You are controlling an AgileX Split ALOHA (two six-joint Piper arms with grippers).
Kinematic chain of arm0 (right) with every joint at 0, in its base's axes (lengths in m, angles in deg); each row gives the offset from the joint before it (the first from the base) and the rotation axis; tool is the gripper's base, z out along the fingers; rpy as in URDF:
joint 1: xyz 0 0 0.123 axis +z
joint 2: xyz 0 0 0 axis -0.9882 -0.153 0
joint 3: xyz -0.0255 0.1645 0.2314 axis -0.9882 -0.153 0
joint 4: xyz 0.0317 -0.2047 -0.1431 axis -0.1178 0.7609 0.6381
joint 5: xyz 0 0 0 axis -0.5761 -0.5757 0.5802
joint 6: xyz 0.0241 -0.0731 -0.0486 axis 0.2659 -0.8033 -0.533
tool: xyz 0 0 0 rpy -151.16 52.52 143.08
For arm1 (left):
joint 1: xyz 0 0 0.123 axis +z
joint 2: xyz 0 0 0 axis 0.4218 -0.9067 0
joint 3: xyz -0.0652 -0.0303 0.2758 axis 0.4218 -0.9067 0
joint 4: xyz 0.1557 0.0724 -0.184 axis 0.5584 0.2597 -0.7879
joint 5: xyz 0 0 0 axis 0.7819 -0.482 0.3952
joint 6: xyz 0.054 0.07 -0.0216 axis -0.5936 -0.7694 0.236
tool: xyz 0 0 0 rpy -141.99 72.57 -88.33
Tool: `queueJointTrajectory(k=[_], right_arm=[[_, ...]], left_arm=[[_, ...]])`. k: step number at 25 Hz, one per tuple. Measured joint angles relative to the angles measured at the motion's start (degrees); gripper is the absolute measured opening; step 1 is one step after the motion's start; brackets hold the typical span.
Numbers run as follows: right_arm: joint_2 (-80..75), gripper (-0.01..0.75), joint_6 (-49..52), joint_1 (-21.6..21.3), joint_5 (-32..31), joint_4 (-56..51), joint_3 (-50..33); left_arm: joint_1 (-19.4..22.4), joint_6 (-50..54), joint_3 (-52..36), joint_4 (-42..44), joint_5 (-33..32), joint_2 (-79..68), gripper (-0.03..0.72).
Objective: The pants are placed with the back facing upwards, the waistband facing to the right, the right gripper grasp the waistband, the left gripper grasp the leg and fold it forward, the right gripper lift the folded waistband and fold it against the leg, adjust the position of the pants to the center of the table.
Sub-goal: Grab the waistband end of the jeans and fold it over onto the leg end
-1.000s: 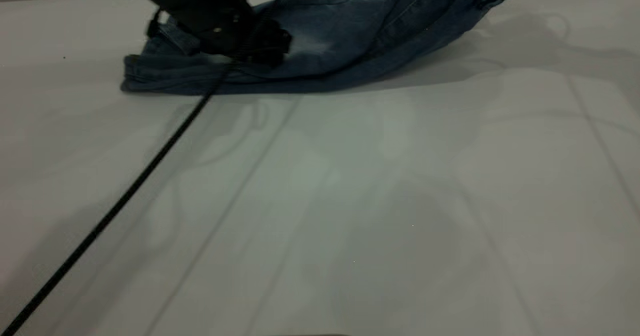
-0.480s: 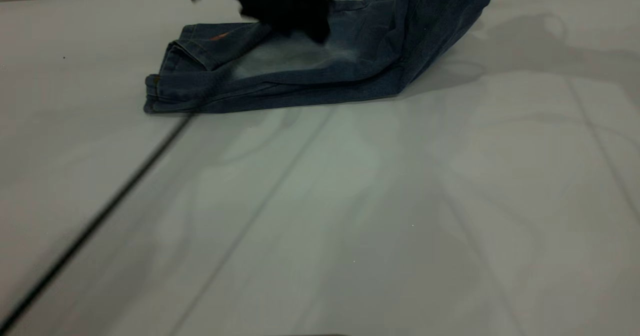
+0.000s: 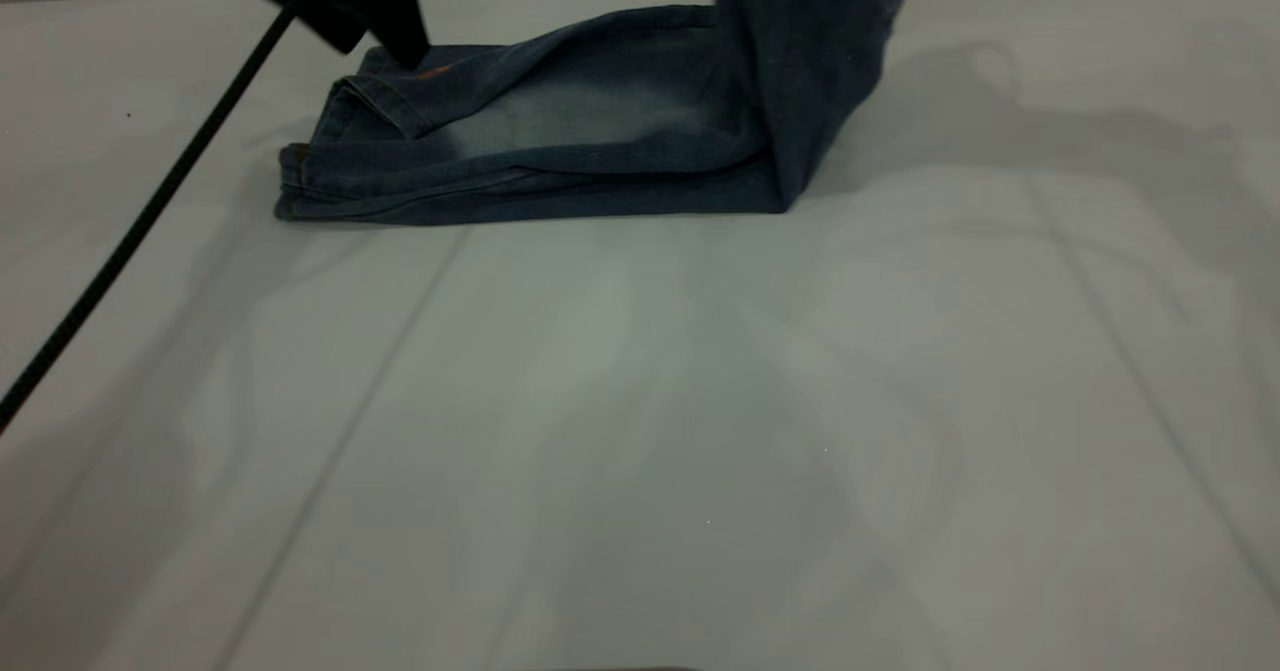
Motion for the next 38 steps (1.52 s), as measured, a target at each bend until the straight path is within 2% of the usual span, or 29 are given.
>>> queueJointTrajectory(k=[9, 15, 26, 28, 32, 38], right_arm=[[0.0, 0.050, 0.2, 6.1, 3.5, -2.1, 5.6], [0.0, 0.050, 0.0, 7.2, 5.4, -4.1, 5.7], [0.0, 0.050, -1.5, 7.2, 6.5, -7.3, 5.7], [0.0, 0.050, -1.5, 7.2, 6.5, -7.3, 5.7], [0.0, 0.050, -1.5, 7.2, 6.7, -7.3, 5.7], [0.0, 0.050, -1.5, 8.3, 7.6, -7.4, 5.7]], left_arm=[[0.7, 0.1, 0.0, -0.3, 3.7, -6.8, 0.464], [0.2, 0.1, 0.5, -0.3, 3.8, -7.9, 0.464], [-8.7, 0.1, 1.0, -0.6, 8.1, -8.4, 0.464], [-9.0, 0.1, 1.5, -0.7, 6.8, -8.3, 0.464], [-8.3, 2.6, 4.6, 1.9, -0.2, -6.6, 0.464], [-4.2, 10.8, 13.0, 13.5, -14.5, -2.2, 0.464]])
